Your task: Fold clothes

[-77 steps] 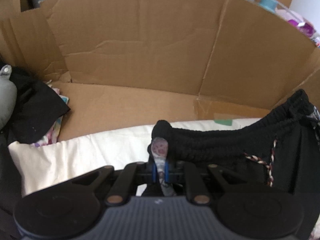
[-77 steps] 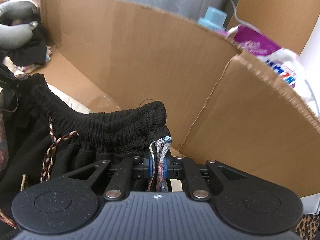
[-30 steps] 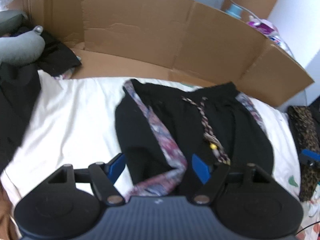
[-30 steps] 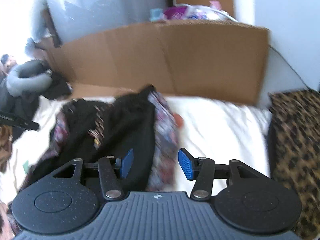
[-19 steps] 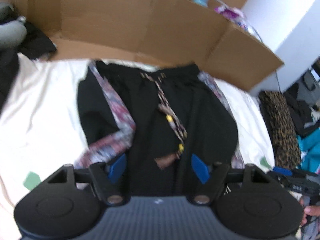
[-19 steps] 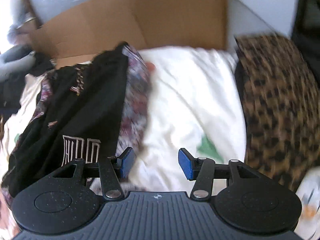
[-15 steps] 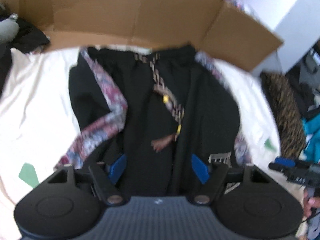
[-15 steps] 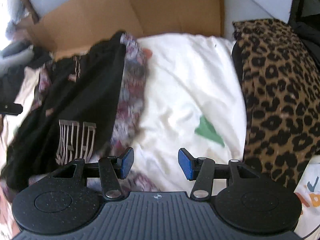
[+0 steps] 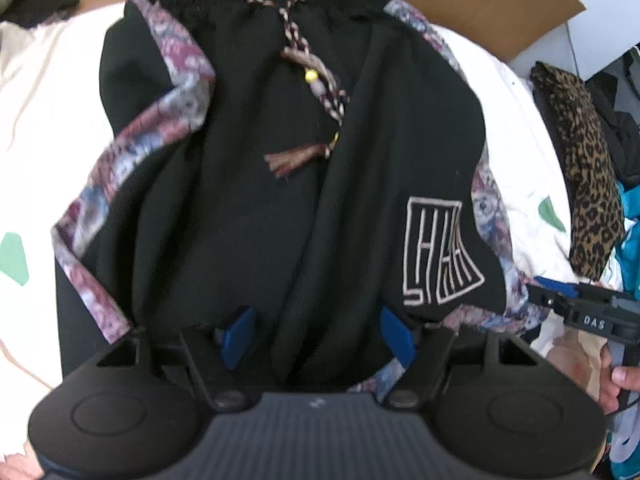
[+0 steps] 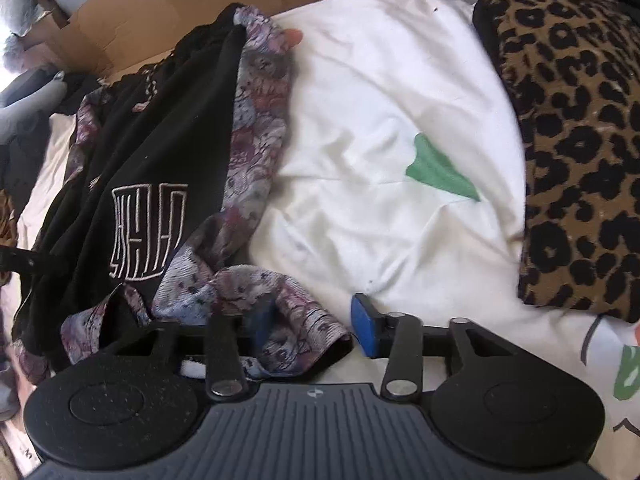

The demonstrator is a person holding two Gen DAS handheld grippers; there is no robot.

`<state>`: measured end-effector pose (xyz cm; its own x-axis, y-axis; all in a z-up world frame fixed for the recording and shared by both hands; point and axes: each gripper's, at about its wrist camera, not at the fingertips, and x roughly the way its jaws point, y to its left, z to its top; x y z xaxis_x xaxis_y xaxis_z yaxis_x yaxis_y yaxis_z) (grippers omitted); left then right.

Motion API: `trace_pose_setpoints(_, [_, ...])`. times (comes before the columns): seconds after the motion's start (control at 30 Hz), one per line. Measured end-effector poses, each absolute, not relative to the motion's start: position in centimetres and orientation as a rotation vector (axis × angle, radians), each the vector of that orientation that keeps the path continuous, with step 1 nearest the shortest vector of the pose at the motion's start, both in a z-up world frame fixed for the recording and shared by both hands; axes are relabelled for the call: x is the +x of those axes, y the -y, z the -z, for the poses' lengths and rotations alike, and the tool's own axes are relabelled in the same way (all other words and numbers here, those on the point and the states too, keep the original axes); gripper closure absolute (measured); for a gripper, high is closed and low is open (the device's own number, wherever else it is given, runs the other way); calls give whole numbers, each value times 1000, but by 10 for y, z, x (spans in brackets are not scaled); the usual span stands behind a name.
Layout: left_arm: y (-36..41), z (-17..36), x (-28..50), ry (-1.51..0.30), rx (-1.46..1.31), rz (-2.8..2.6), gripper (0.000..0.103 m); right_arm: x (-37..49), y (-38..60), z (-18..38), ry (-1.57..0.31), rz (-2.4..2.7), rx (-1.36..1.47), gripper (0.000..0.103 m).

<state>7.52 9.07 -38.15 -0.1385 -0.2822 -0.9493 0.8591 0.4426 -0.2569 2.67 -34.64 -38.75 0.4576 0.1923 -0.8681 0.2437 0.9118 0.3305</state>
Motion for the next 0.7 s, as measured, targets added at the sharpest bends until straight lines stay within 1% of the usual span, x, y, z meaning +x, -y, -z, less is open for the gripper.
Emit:
trace_pose_setpoints(0.03, [-93, 383, 74, -1369, 567, 1086, 31, 27, 346, 387, -1115, 21, 443, 83])
trace_pose_setpoints(0.07, [-94, 384, 73, -1371, 571, 1091, 31, 27, 346, 386, -1125, 9, 440, 92])
trace_pose_setpoints(0.13, [-97, 385, 73, -1376, 572, 1094, 31, 27, 346, 383, -1132, -11, 426, 99])
trace_pose_setpoints(0.47, [-117, 384, 77, -1406, 573, 1112, 31, 12, 343, 362, -1135, -12, 411, 100])
trace_pose_setpoints(0.7, [-143, 383, 88, -1469, 560, 1081, 31, 0, 345, 364, -1190, 1, 426, 101])
